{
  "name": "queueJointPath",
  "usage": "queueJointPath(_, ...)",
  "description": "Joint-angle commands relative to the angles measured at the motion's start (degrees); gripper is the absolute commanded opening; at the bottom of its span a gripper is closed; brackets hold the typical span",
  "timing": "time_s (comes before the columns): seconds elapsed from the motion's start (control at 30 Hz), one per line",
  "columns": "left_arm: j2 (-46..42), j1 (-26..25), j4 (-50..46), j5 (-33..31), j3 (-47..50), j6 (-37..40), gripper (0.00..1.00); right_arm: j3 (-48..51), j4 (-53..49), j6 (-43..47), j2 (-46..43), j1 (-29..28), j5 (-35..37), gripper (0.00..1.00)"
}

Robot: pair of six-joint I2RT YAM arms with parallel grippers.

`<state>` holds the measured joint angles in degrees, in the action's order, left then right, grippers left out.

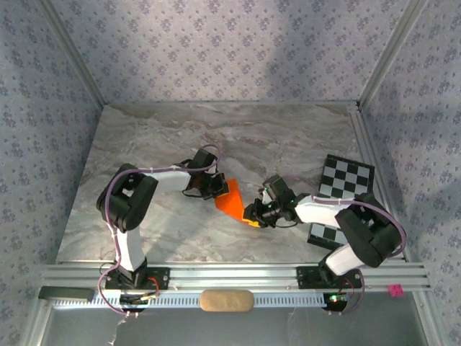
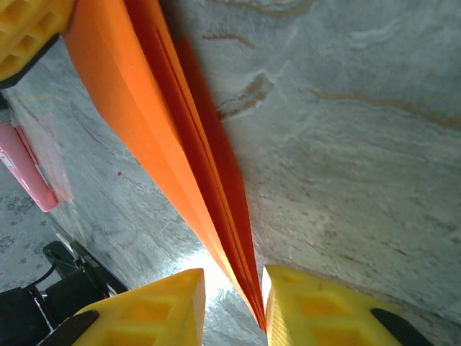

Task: Fold a paper plane with a square sheet of paper (pick it up from the middle)
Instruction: Turn over the paper at the center of the table.

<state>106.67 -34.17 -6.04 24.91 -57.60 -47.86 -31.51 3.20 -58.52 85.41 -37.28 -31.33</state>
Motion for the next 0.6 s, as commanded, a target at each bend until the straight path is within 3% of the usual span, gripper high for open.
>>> queueJointPath(0.0, 0.38, 0.42, -1.78, 0.41, -0.76, -0.38, 0.08, -0.66, 0.67, -0.28, 0.25, -0.24, -0.29, 0.28)
queueJointPath(0.57, 0.36, 0.42, -1.33, 0.92, -0.67, -0.86, 0.08, -1.95, 8.53, 1.4, 3.13, 0.27, -1.08, 0.28)
